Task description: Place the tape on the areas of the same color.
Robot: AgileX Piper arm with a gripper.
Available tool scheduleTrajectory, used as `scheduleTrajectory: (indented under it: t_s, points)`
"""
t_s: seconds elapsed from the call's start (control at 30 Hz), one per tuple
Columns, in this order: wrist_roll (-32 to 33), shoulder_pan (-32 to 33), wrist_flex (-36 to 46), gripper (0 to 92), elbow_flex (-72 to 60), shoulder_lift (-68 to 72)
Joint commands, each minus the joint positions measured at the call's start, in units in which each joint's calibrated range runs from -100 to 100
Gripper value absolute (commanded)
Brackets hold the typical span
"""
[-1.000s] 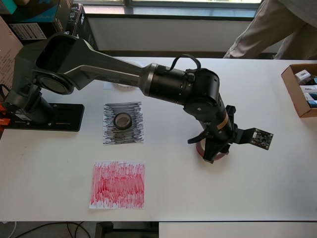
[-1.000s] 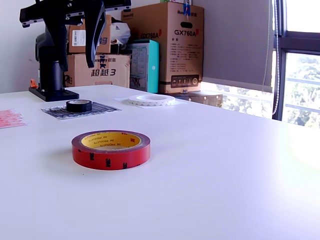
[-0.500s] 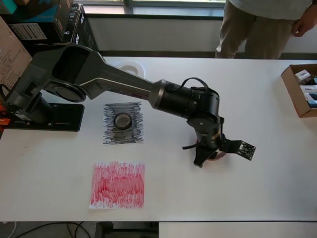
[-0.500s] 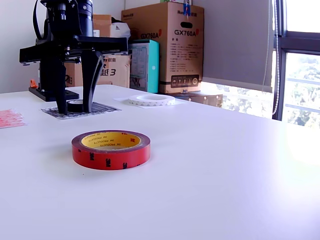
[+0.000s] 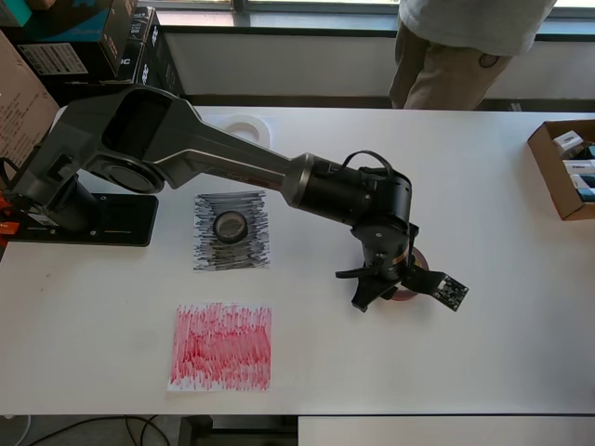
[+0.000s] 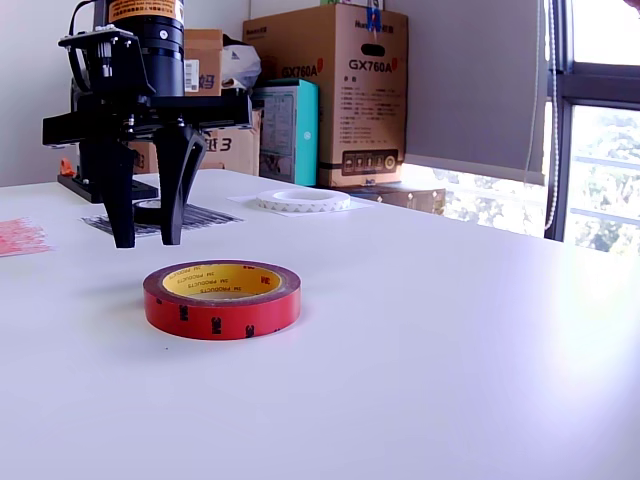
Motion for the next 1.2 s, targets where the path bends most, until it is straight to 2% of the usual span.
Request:
scheduleTrajectory:
  t_s: [0.0,0.27,0.43,0.57,1.17]
  points:
    - [0.2,0.5,-0.7,39.4,-0.4,-0.4]
    - [0.0,0.9,-0.8,40.6,-0.5,1.0]
    - [-0.2,0.9,-0.3,55.9,-0.5,1.1]
    - [-0.4,0.9,-0.3,62.2,-0.5,1.1]
    - [0.0,0.5,-0.1,63.0,0.2,3.2]
